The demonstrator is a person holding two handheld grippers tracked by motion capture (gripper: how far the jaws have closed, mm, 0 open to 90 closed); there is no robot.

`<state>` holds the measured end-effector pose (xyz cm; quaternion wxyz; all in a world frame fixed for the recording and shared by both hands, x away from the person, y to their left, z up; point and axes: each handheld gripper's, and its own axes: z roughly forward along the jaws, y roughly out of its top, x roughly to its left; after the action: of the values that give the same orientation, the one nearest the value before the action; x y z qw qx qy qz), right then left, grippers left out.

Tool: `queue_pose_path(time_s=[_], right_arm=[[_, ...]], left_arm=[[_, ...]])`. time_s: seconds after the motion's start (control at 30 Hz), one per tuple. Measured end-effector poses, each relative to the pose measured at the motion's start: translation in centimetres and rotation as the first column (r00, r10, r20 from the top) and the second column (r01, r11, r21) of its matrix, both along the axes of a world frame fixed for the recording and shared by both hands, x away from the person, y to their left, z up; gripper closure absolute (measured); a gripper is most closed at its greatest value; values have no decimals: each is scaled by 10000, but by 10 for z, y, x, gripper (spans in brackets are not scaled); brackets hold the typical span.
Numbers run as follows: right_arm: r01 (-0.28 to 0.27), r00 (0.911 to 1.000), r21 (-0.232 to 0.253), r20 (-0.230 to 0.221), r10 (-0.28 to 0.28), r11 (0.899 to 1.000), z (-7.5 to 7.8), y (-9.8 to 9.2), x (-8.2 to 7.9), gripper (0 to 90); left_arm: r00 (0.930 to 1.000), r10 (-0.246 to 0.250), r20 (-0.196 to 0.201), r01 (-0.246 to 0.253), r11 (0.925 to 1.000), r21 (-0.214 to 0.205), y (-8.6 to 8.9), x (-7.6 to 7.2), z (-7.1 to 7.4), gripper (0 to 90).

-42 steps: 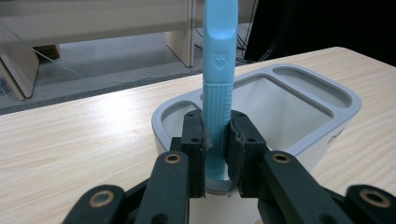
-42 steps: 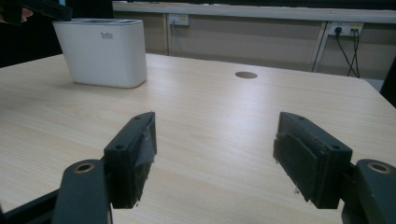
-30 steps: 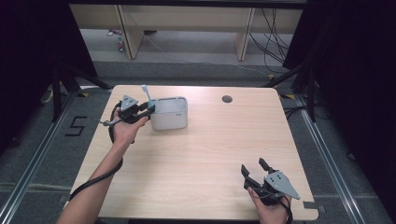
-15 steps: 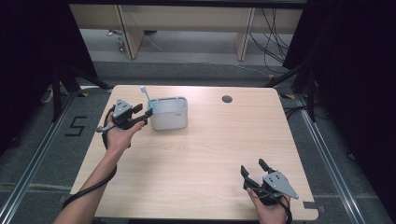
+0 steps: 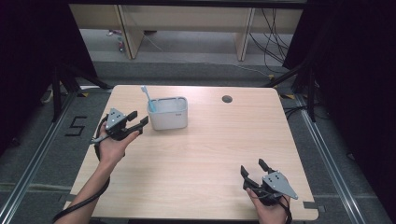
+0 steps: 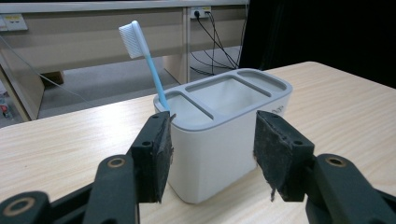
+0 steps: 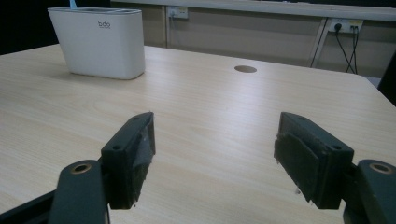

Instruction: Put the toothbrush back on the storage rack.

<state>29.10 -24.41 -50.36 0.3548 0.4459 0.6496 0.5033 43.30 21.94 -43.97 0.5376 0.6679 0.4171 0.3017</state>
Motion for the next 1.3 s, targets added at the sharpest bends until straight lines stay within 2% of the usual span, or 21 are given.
queue_pose_path(time_s=[0.07, 0.2, 0.33, 0.43, 0.5, 0.6, 0.63, 0.7, 0.83, 0.9, 1.0, 1.03, 1.07, 1.1, 1.17, 1.3], right_arm=[[8, 10000, -118, 72, -7, 9999, 0, -1, 0, 294], [-31, 10000, 9, 24, 31, 10000, -1, 1, 0, 294], [-20, 10000, -11, 51, 20, 10000, -1, 0, 0, 293], [-6, 9997, -183, 232, 10, 9998, -1, -1, 1, 293], [-45, 10000, -29, 39, 45, 10000, -1, 0, 0, 292], [-86, 9999, 90, 91, 85, 9999, -2, 0, 1, 291], [-71, 10000, 42, 39, 71, 10000, -1, 0, 0, 291], [-26, 9997, -256, 262, 33, 9997, -1, -2, 1, 290], [-7, 10000, -84, 60, 7, 10000, -1, 0, 0, 289], [-32, 9997, -244, 257, 38, 9997, -1, -1, 1, 289], [53, 10000, 149, -51, -52, 9999, -2, 2, -1, 289], [-61, 9999, 8, 127, 61, 10000, -2, 1, 1, 288], [-107, 9999, 139, 28, 107, 9998, -2, 2, 0, 288], [-99, 9998, -65, 165, 100, 9999, -2, 1, 1, 288], [-57, 10000, 27, 30, 57, 10000, -2, 2, 0, 287], [-45, 10000, 1, -37, 45, 10000, -2, 2, 0, 286]], left_arm=[[10000, -16, 44, 16, 10000, 80, 1, -5, 0, 461], [9999, -97, 133, 96, 9999, 28, 1, -14, -2, 458], [9996, -207, 169, 204, 9996, 181, 1, -22, -5, 455], [9997, -185, 133, 182, 9996, 220, 2, -30, -8, 455], [9997, -177, 156, 173, 9996, 235, 3, -35, -11, 455], [9996, -166, 219, 160, 9995, 264, 5, -43, -16, 455], [9995, -143, 271, 135, 9995, 302, 6, -46, -18, 456], [9997, -92, 244, 85, 9996, 278, 7, -52, -23, 456], [9998, 23, 215, -29, 9997, 252, 13, -63, -33, 456], [9998, 58, 183, -62, 9998, 197, 15, -68, -38, 455], [9998, 97, 150, -99, 9999, 133, 21, -74, -45, 452], [9999, 121, 110, -122, 9998, 141, 23, -75, -47, 452], [9997, 108, 217, -108, 9999, 28, 24, -75, -50, 451], [9997, 150, 185, -151, 9999, 39, 26, -77, -52, 451], [9997, 241, 52, -241, 9997, 104, 29, -80, -54, 450], [9997, 258, 55, -259, 9996, 114, 32, -85, -59, 449]])
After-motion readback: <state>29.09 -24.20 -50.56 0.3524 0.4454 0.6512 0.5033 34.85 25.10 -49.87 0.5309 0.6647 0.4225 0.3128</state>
